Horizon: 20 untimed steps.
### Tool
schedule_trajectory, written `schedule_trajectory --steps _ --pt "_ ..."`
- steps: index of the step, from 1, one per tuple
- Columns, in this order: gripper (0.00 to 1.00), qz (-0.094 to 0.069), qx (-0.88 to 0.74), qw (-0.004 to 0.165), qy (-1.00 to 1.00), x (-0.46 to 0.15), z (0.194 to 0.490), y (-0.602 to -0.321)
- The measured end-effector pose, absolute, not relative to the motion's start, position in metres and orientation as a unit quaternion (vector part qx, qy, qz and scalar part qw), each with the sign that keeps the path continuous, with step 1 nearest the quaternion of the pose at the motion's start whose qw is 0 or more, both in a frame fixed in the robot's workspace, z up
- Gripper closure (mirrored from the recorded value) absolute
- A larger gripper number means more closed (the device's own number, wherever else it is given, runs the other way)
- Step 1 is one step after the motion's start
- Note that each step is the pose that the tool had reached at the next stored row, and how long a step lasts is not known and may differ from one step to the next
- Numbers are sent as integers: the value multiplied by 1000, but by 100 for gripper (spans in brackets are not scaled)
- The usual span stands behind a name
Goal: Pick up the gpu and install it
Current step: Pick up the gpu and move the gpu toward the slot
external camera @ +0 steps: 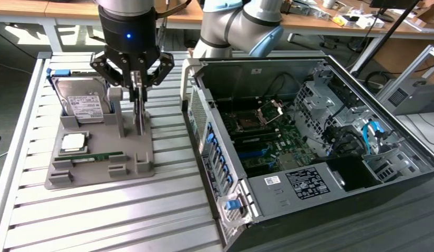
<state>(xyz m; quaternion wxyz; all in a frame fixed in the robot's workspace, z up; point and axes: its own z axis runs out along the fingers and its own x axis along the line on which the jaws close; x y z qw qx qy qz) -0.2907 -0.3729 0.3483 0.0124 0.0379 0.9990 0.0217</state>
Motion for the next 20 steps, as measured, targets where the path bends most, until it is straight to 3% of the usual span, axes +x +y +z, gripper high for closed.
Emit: schedule_trajectory --steps 20 --pt "73 22 38 12 999 -291 377 -373"
